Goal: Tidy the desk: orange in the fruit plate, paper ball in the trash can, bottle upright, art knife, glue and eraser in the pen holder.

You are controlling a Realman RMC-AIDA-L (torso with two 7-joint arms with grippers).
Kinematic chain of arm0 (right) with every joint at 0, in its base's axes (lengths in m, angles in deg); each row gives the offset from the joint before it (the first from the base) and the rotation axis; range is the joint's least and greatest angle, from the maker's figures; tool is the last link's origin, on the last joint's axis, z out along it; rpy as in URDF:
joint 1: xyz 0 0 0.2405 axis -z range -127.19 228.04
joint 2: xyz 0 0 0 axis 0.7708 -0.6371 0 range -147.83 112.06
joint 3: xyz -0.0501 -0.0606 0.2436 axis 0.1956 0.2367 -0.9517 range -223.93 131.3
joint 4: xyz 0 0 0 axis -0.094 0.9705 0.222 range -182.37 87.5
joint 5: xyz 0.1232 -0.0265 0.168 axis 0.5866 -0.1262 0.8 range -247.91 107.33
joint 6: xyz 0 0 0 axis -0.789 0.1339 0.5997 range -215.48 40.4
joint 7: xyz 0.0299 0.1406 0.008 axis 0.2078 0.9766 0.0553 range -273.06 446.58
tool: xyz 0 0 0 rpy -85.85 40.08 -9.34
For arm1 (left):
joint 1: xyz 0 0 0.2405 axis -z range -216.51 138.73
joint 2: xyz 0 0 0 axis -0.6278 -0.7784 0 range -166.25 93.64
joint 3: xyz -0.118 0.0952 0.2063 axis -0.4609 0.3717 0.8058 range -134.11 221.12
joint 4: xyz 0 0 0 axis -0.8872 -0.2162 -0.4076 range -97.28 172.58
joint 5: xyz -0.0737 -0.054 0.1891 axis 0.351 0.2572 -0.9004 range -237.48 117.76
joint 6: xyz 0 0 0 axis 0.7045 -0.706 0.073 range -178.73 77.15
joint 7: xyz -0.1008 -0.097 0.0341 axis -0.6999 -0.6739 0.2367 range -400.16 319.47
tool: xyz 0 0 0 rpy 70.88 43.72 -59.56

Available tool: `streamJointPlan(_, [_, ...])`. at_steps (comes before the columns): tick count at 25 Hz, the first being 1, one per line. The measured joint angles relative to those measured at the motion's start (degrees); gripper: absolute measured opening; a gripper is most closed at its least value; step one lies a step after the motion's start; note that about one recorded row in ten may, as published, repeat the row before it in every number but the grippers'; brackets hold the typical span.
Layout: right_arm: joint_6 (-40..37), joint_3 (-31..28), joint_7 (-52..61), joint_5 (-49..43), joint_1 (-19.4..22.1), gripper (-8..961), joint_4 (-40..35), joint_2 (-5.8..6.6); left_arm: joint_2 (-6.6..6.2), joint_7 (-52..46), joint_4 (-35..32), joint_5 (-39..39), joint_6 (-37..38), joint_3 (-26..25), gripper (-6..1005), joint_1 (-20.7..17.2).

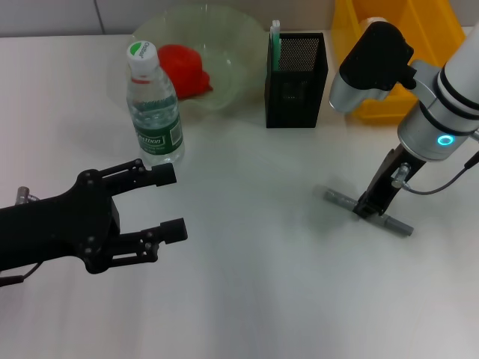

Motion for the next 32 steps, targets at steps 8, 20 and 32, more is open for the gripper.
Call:
streamJointPlan(8, [-2.50,-5.06,-3.51,6.94,3.00,130,-8.58,0.17,-0.16,-0.03,0.00,0.06,-0.06,-0.06,786,0.02])
streamJointPlan(20, [3.72,-30.09,-41.29,49.77,12.39,124,-3.09,0.27,0.11,2.45,0.22,0.17,-0.04,-0.03,786,0.19])
streamJointPlan(32, [16.04,-31.92,-82.24,76.51,9.78,122,25.52,0.10,0.49,5.48,0.64,0.07,-0.31,0.38,786,0.66])
